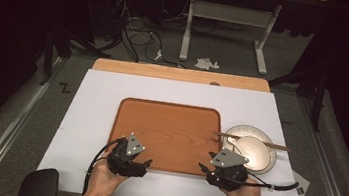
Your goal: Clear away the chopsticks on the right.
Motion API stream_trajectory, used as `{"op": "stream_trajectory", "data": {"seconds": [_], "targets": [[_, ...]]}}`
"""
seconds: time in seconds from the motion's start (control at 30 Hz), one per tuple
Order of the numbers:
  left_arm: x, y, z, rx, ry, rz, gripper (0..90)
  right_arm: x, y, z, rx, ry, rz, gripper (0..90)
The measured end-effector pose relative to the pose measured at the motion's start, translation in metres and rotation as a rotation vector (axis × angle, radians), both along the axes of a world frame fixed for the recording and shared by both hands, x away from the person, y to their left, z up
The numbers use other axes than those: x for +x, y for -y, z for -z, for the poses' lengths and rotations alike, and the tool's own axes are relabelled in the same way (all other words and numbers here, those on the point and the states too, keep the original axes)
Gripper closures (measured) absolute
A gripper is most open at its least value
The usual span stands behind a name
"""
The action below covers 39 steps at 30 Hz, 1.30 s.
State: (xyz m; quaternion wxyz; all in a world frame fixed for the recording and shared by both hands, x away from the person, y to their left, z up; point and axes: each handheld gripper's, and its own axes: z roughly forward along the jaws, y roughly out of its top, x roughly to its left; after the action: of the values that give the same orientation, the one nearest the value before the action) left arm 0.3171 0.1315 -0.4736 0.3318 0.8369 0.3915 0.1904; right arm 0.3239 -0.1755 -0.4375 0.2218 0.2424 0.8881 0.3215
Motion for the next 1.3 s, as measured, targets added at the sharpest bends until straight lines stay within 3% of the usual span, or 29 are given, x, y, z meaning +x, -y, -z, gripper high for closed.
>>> {"op": "stream_trajectory", "data": {"seconds": [0.27, 0.5, 0.6, 0.63, 0.7, 0.8, 0.83, 0.87, 0.93, 0.97, 1.07, 1.1, 1.13, 1.2, 1.3], "targets": [[0.003, -0.005, -0.002, -0.017, -0.003, -0.017, 29.5, 0.005, 0.029, -0.028, 0.002, 0.018, 0.044, 57.0], [0.002, -0.004, -0.002, -0.012, -0.001, -0.014, 29.4, 0.011, 0.055, -0.038, 0.062, -0.010, 0.086, 60.0], [0.002, -0.003, -0.001, -0.010, -0.002, -0.010, 29.4, 0.017, 0.077, -0.047, 0.064, 0.015, 0.119, 62.5], [0.002, -0.003, -0.001, -0.010, -0.002, -0.010, 29.4, 0.017, 0.077, -0.047, 0.064, 0.015, 0.119, 62.5], [0.002, -0.003, -0.001, -0.008, -0.004, -0.010, 29.4, 0.024, 0.096, -0.054, 0.083, 0.020, 0.156, 64.1], [0.002, -0.003, -0.001, -0.008, -0.005, -0.009, 29.4, 0.030, 0.110, -0.058, 0.086, 0.025, 0.187, 65.0], [0.003, -0.002, 0.000, -0.005, -0.006, -0.009, 29.4, 0.037, 0.124, -0.060, 0.101, 0.021, 0.220, 66.0], [0.003, -0.002, 0.000, -0.005, -0.006, -0.009, 29.3, 0.037, 0.124, -0.060, 0.101, 0.021, 0.220, 66.0], [0.003, -0.003, 0.000, -0.006, -0.007, -0.011, 29.3, 0.050, 0.143, -0.061, 0.092, 0.008, 0.271, 67.6], [0.003, -0.003, 0.000, -0.006, -0.007, -0.011, 29.3, 0.050, 0.143, -0.061, 0.092, 0.008, 0.271, 67.6], [0.003, -0.002, 0.000, -0.002, -0.010, -0.011, 29.3, 0.070, 0.165, -0.055, 0.056, -0.051, 0.318, 68.6], [0.003, -0.002, 0.000, -0.002, -0.010, -0.011, 29.3, 0.070, 0.165, -0.055, 0.056, -0.051, 0.318, 68.6], [0.003, -0.002, 0.001, 0.004, -0.011, -0.011, 29.3, 0.080, 0.173, -0.048, 0.046, -0.081, 0.336, 69.0], [0.004, -0.002, 0.001, 0.004, -0.012, -0.012, 29.3, 0.085, 0.175, -0.045, 0.036, -0.100, 0.354, 69.1], [0.004, -0.002, 0.003, 0.002, -0.027, -0.017, 29.4, 0.102, 0.179, -0.029, -0.003, -0.163, 0.381, 69.5]]}}
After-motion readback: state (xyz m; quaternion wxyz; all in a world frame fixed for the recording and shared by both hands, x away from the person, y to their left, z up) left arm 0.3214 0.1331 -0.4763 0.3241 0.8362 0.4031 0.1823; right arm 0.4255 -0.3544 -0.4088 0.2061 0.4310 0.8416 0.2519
